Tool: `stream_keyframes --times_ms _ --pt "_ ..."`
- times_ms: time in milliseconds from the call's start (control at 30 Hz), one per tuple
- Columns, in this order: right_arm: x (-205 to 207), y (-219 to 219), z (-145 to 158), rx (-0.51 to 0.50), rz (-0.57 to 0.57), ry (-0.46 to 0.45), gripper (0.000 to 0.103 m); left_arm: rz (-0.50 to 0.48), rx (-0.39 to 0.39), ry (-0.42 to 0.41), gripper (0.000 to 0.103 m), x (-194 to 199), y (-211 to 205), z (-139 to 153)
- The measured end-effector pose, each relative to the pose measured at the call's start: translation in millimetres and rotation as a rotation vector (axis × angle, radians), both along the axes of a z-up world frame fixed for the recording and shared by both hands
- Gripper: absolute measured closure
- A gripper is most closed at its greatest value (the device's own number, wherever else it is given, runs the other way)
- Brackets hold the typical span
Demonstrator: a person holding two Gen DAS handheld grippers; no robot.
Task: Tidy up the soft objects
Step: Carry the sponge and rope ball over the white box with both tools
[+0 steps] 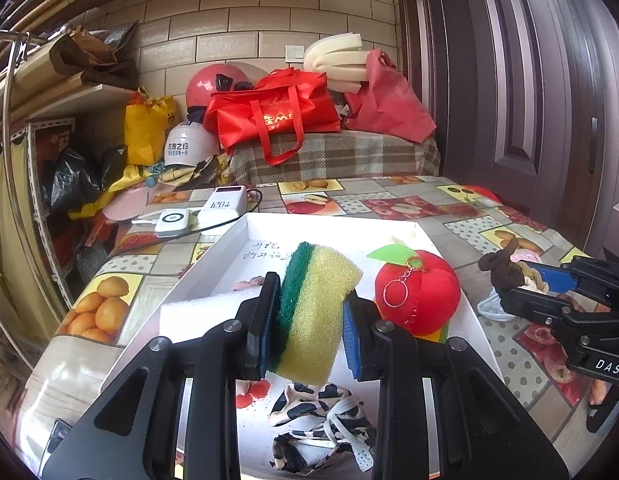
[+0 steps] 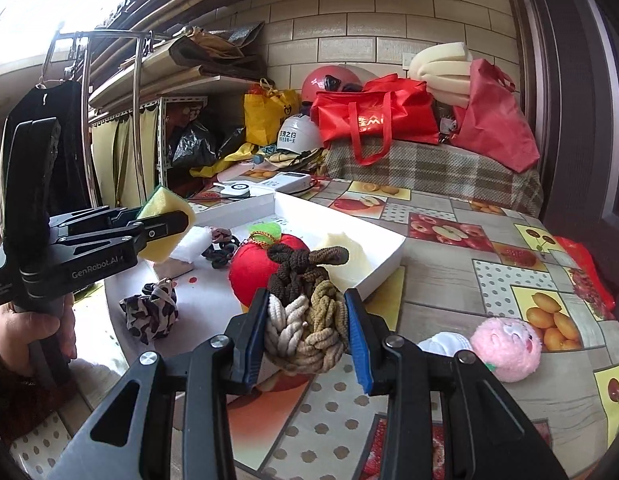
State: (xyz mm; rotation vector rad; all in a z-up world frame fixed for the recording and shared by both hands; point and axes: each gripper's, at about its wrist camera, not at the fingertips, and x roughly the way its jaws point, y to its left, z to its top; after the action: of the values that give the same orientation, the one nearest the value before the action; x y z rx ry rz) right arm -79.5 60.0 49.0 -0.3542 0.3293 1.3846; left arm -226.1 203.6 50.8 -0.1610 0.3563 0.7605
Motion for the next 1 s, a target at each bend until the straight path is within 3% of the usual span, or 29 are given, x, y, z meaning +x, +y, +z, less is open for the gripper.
stream_keyframes --times_ms 367,567,867,1000 --pt "4 39 -11 -0.127 0.036 0.065 0.066 0.042 0.009 0.009 0.075 -6 13 0" --pt "9 62 -16 -0.164 0.034 0.096 0.066 0.069 -0.047 -0.008 0.075 -12 29 -2" --pt "4 110 -18 -0.186 0.02 0.049 0.066 0.057 -0.009 0.03 0.075 -5 22 -3" --pt "8 104 -15 -0.152 0.017 0.071 0.067 0.061 -0.007 0.031 0.075 -4 21 -3"
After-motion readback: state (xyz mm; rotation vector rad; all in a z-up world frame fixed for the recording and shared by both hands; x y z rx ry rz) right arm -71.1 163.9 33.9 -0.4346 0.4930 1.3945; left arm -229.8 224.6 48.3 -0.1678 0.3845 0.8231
